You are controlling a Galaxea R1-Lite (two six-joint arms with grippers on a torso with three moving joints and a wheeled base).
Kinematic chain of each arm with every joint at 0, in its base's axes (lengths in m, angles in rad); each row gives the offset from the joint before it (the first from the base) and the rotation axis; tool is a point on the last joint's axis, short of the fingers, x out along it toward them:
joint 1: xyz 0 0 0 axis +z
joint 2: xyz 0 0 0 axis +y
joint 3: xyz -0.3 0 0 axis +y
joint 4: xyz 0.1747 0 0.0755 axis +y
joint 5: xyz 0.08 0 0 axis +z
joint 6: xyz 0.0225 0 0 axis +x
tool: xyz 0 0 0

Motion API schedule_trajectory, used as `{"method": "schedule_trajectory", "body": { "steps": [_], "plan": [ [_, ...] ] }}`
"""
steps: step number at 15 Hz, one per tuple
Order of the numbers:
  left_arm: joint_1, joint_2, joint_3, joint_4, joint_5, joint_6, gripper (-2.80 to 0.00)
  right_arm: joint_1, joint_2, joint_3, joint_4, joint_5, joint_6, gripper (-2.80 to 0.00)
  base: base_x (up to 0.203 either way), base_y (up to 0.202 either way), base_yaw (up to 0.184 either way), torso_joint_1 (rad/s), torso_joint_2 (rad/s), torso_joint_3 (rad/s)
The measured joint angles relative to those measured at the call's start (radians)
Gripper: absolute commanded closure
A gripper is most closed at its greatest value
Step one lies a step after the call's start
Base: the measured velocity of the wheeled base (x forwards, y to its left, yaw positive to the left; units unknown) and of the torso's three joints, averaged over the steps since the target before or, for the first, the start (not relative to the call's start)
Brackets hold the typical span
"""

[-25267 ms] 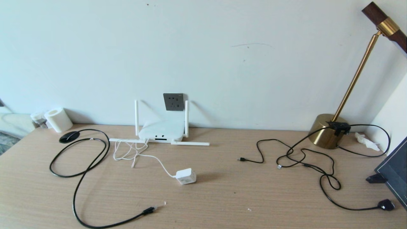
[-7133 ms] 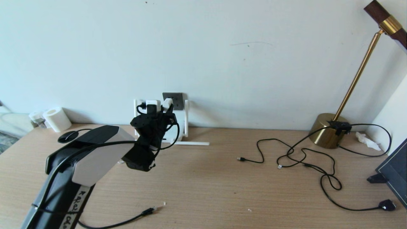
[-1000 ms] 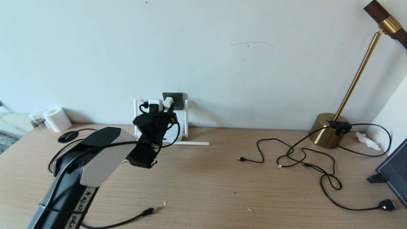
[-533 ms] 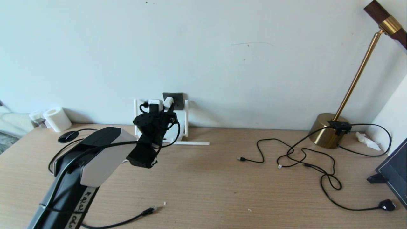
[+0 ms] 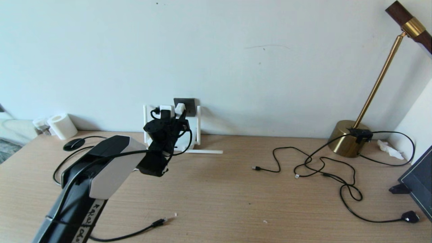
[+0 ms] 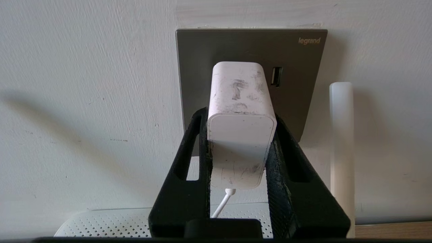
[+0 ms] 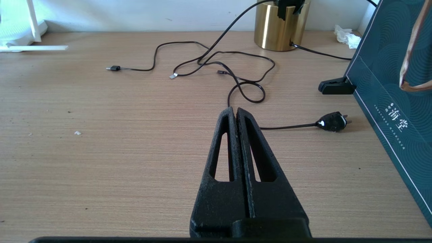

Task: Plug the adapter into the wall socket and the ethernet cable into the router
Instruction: Plug plug into socket

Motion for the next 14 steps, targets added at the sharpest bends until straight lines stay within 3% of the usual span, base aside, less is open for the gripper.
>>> {"method": "schedule_trajectory", "body": {
  "steps": [14],
  "plan": [
    [0.001,-0.012,-0.006,0.004,0.000,0.002,0.00,0.000,0.000,0.000,0.000,0.000,0.000,0.00,0.000,0.000,0.000,0.000,0.00,0.000]
  ]
}}
